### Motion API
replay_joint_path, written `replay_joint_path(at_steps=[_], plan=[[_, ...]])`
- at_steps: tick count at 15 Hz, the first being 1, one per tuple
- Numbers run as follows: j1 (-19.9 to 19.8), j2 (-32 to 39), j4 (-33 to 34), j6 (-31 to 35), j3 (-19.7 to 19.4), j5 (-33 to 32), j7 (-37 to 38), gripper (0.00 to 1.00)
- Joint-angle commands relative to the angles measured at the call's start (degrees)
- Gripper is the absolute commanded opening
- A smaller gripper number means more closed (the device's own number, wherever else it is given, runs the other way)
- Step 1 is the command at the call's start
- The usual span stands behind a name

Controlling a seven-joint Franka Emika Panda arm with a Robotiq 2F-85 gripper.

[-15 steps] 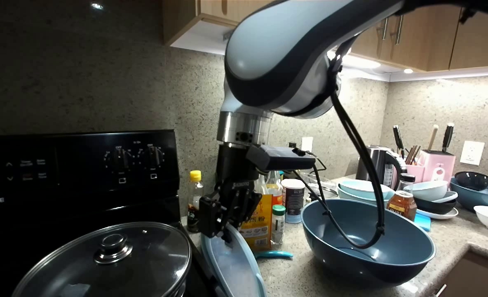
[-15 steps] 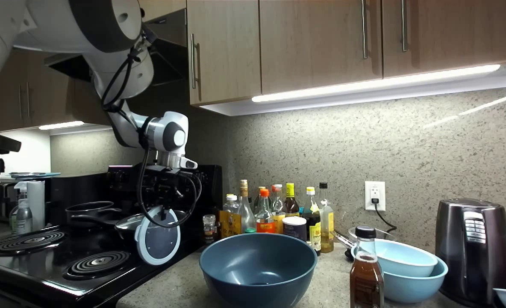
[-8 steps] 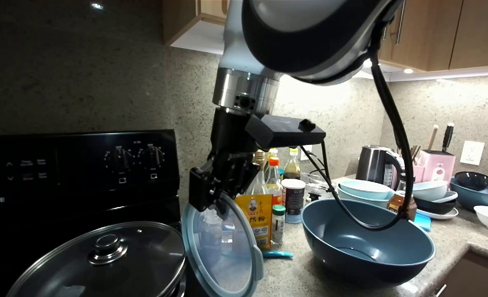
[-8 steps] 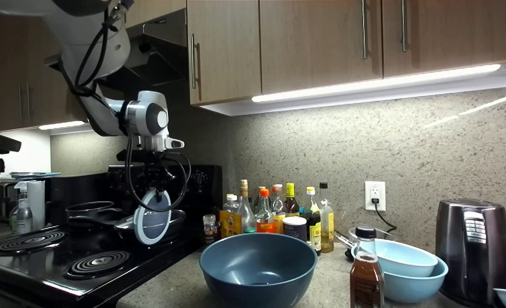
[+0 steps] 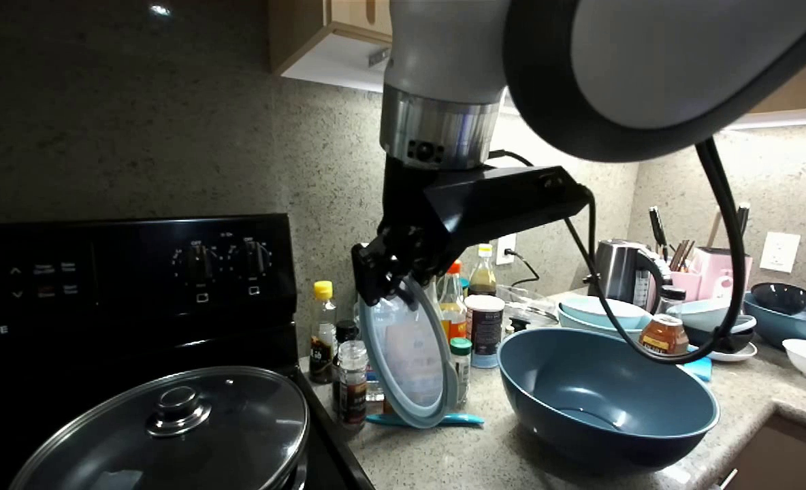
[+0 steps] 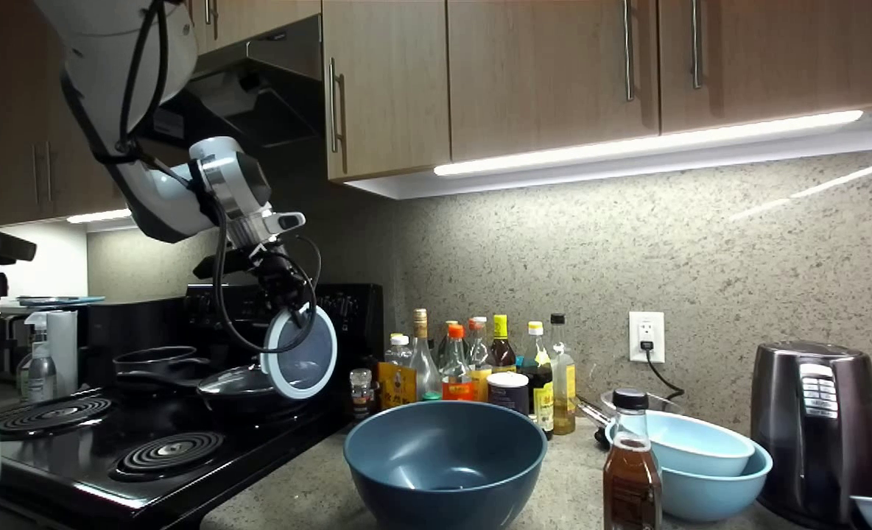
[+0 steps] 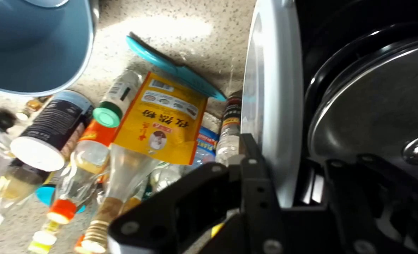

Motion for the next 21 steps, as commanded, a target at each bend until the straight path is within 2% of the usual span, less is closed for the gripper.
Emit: replay_joint_path(at_steps=[1,4,5,6,7,11,16,21], plan=[[-0.66,-4.12,-3.75,-3.64,0.86,-9.65,13.04,0.01],[-1.10,-4.71,-4.25,-8.39,1.92,-12.88,18.82,0.01],[-1.30,-4.94,-4.67,-8.57,2.11,-11.94,19.05,0.01],[-1.61,-5.35,-5.63,-5.05,2.18,-8.94,16.31,0.01],[-1.87,-5.79,-6.96,1.65,2.24,-6.08,12.79,0.01],[-1.51,-4.75,-8.03,10.72,3.13,-0.20,7.29,0.01],[-1.43,-4.91,-8.57,13.06,4.04,5.47,1.24,0.01],[-1.50,-4.93,-8.51,13.13,4.14,8.20,-1.39,0.01]])
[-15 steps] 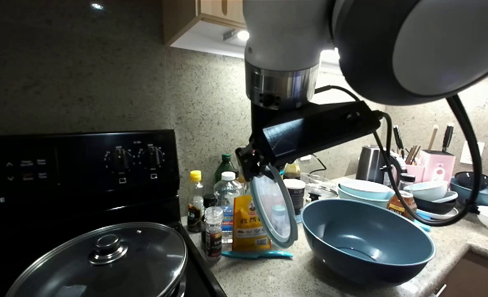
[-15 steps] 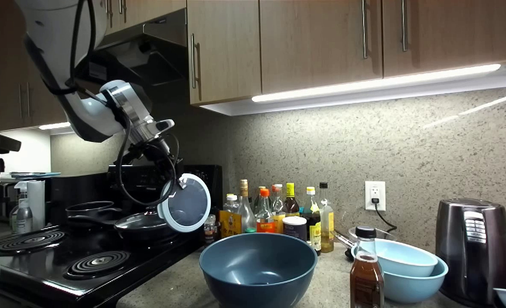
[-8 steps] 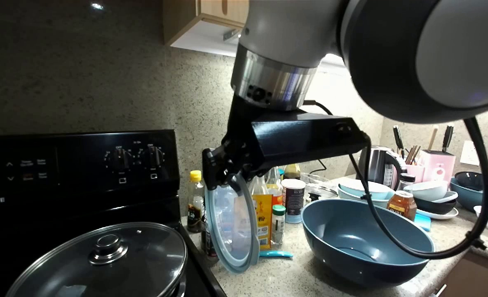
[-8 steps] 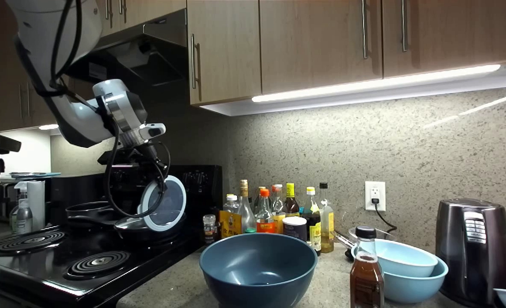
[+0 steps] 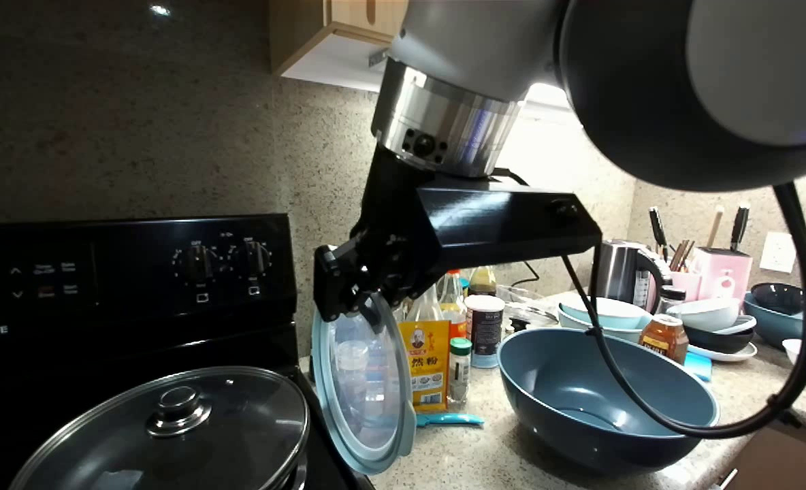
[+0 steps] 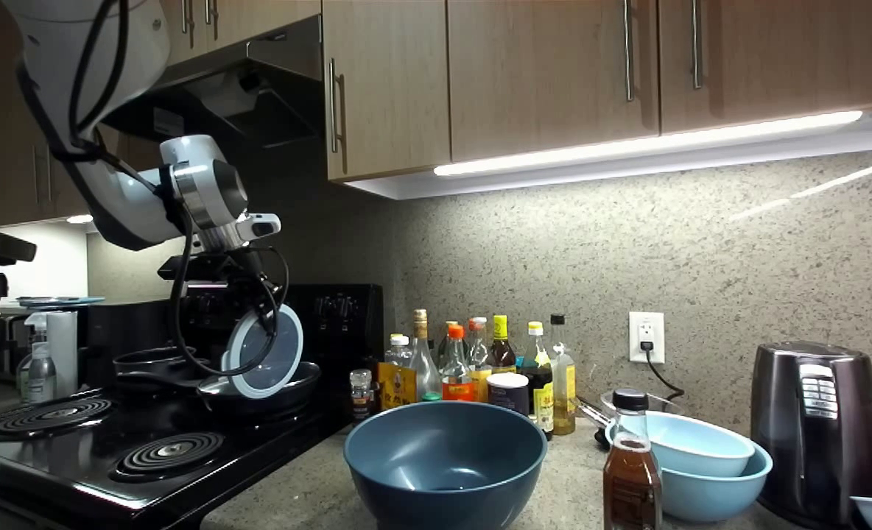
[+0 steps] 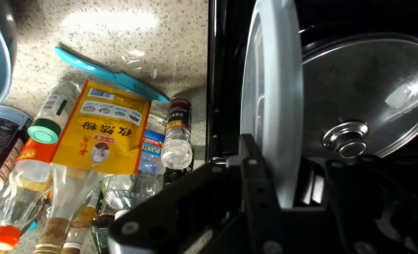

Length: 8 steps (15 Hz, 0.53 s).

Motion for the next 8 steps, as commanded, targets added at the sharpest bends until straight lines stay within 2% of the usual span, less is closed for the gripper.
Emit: replay_joint_path(at_steps=[1,2,3,8], plan=[[-1.07,-1.61,-1.81,1.71,0.74,3.20,-3.69,0.01],[-1.06,-1.66,-1.96,2.24,0.77,4.67,-4.56,0.01],[-0.90,-0.06,0.02,0.05,0.87,1.93,-1.63,0.05],[-0.90,-0.06,0.02,0.33,0.87,2.81,-2.22,0.05]])
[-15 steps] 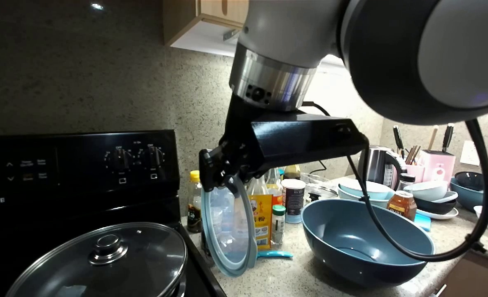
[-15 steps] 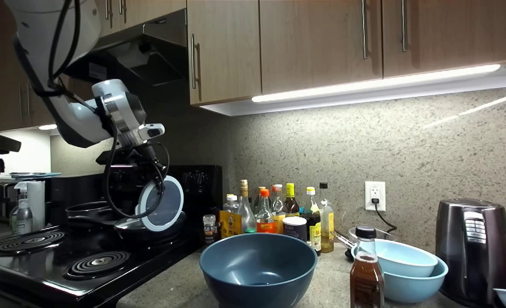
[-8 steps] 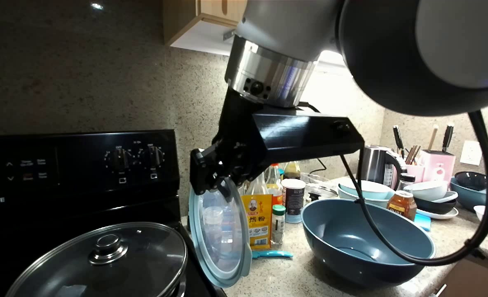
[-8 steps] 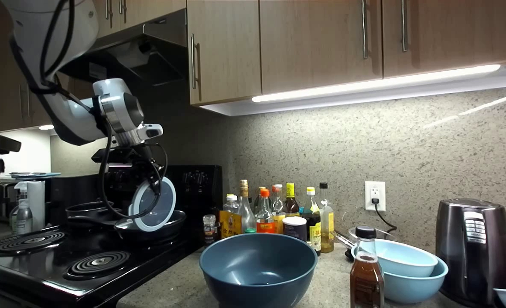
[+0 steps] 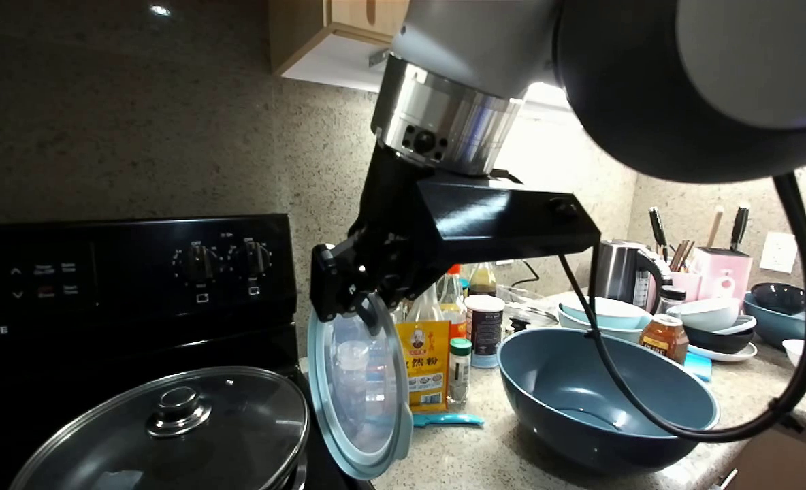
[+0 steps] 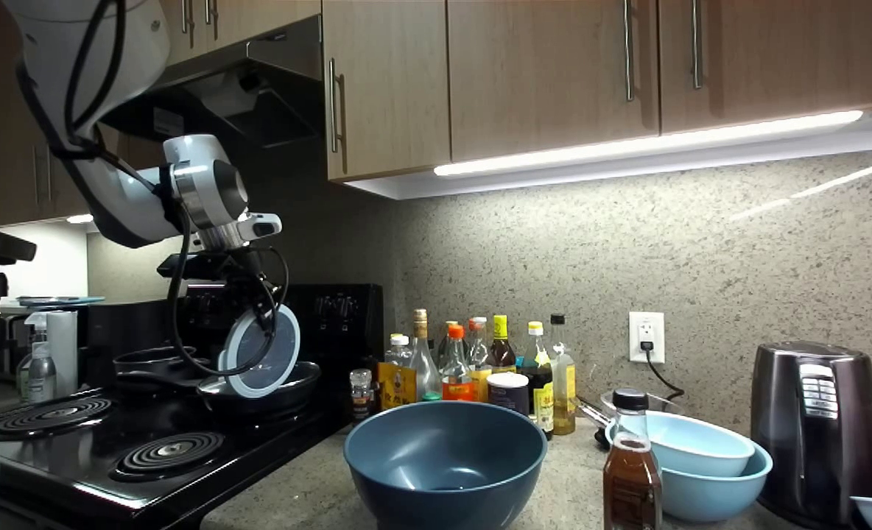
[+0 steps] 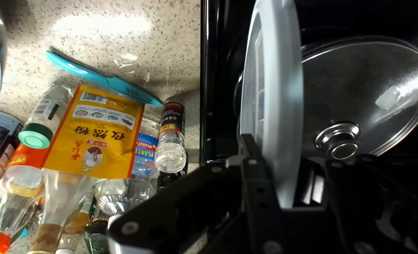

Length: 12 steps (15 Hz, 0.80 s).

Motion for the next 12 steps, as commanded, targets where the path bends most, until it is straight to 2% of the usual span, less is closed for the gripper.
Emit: replay_joint_path(at_steps=[1,8,12], plan=[[-0.90,-0.06,0.02,-0.09,0.86,0.19,-0.24,0.01],[-4.42,-6.11,-6.79,-2.03,-1.52,-4.30,13.14,0.01],[-7.54,-10.38,-11.44,-3.55,-1.36,-5.84,20.24,0.01]])
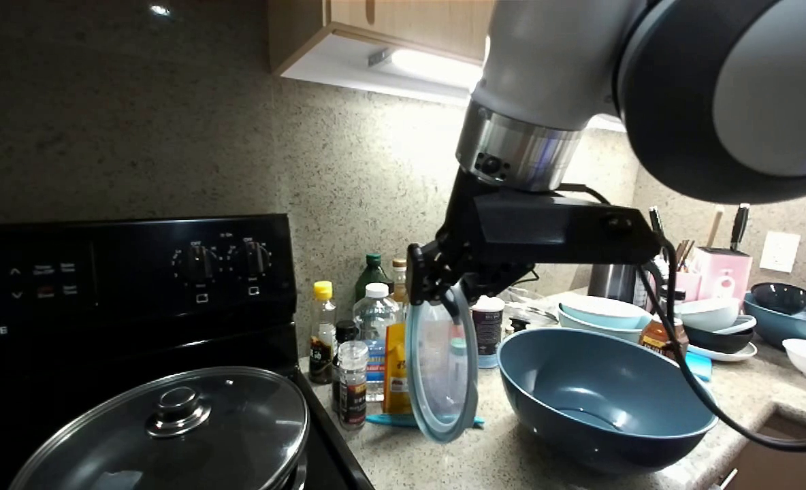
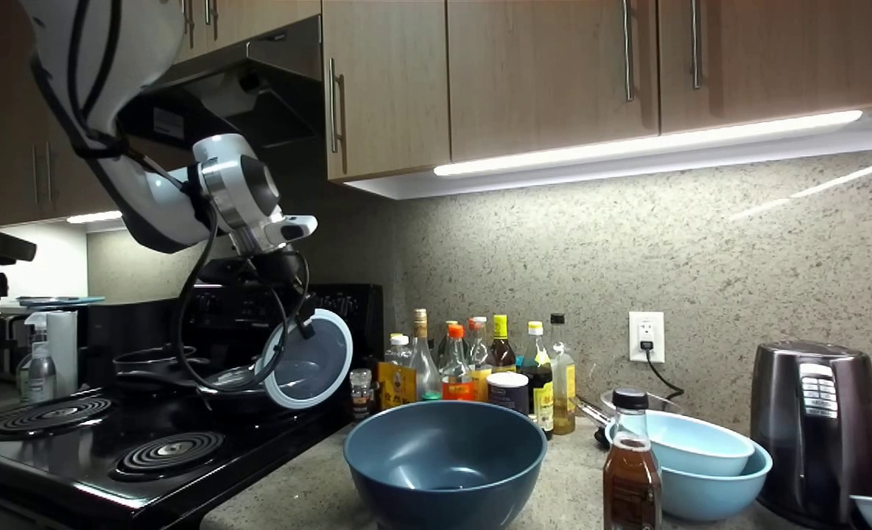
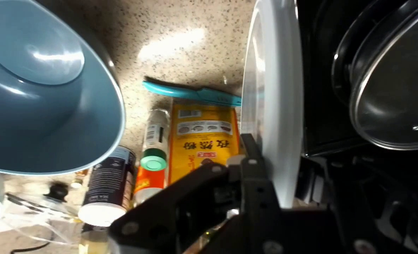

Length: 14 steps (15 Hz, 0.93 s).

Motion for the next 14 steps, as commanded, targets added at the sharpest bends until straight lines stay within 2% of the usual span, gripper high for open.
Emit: replay_joint_path(at_steps=[1,7,10,14], plan=[[-2.82,-6.29,-5.71,-2.07,1.05,-1.56,6.66,0.01],[-6.57,-10.95,-9.35,-5.62,2.66,-3.28,13.78,0.01],[-9.44,-15.25,-11.56,-8.66,4.29,-9.00,23.93,0.01],[-10.60,-18.45,-12.85,-12.63,5.46,-11.19,29.86,0.01]])
